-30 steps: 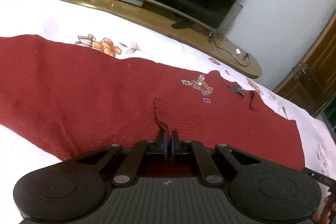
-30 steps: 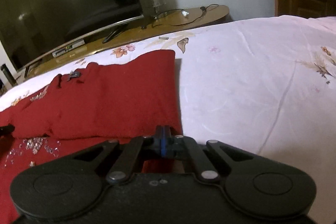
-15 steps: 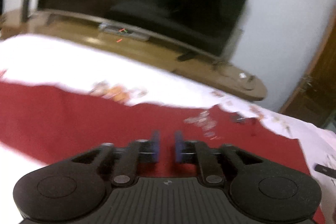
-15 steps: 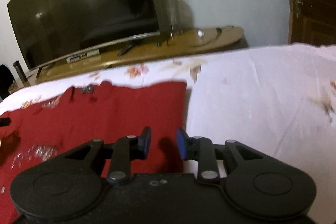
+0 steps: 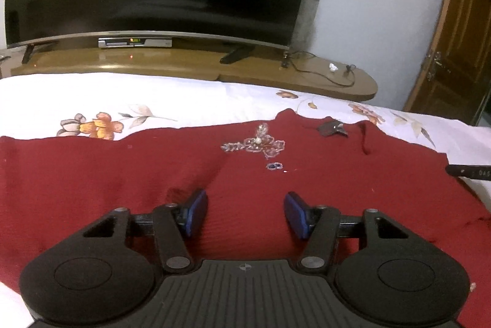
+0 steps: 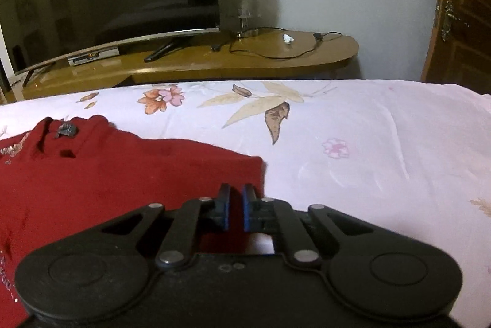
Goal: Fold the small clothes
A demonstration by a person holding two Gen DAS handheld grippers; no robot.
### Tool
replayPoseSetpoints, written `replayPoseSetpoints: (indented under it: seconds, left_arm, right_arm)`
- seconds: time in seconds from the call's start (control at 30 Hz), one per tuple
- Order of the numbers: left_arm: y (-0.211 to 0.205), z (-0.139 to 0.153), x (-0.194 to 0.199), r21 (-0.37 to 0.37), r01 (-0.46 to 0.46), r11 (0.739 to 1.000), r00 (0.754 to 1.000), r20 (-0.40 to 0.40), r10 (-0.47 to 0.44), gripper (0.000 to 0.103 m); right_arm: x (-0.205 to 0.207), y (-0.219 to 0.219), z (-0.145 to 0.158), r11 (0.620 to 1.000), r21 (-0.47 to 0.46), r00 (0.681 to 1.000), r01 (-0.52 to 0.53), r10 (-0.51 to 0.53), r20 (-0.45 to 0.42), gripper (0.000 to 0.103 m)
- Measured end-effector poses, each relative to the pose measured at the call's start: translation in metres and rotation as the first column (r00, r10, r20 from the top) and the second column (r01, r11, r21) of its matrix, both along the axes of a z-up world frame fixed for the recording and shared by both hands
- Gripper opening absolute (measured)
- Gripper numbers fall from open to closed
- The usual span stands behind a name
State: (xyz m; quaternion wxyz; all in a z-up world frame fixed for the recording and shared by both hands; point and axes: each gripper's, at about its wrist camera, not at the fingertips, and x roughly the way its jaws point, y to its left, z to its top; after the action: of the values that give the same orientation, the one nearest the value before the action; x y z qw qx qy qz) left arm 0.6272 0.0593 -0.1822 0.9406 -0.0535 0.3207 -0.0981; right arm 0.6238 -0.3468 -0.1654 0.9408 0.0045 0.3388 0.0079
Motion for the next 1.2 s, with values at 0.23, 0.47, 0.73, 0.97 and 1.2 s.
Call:
replayPoseSetpoints:
  seconds: [0.23,0.47,0.73,0.97,1.2]
  left_arm:
    - [-0.023,0.012,-0.022,-0.018,0.034,0.999,0.999,0.039,-0.033,0.060]
    - [-0.035,0.010,-0.032,0.093,0.034,0.995,0.999,0.018,-0.035,0.067]
    - [0.157,0.026,-0.114,-0.114,-0.347,0.931,0.927,0.107,0.358,0.080]
    - [0.355,0.002,-0.148,-0.377,-0.700,0.606,0.677,-0.080,0.732,0.065]
    - [0.412,-0.017,-0.129,-0.490,-0.668,0.560,0.697,-0.146,0.703,0.065]
  right_arm:
    - [-0.046,0.025,0.026,0.997,0.066,0.996,-0.039,0.033,0.080,0.021]
    - [-0.062,0.055,0.005,0.996,-0.041,0.996,-0.084,0.084,-0.002,0.024]
    - [-0.114,0.017,0.024,0.998,0.064,0.998,0.010,-0.013,0.061,0.042]
    - [-0.167,-0.020,0.008,0.971,0.075,0.974,0.227,-0.225,-0.032,0.042]
    - [-0.186,-0.008,0.015,0.945,0.141,0.955,0.296,-0.290,-0.059,0.042]
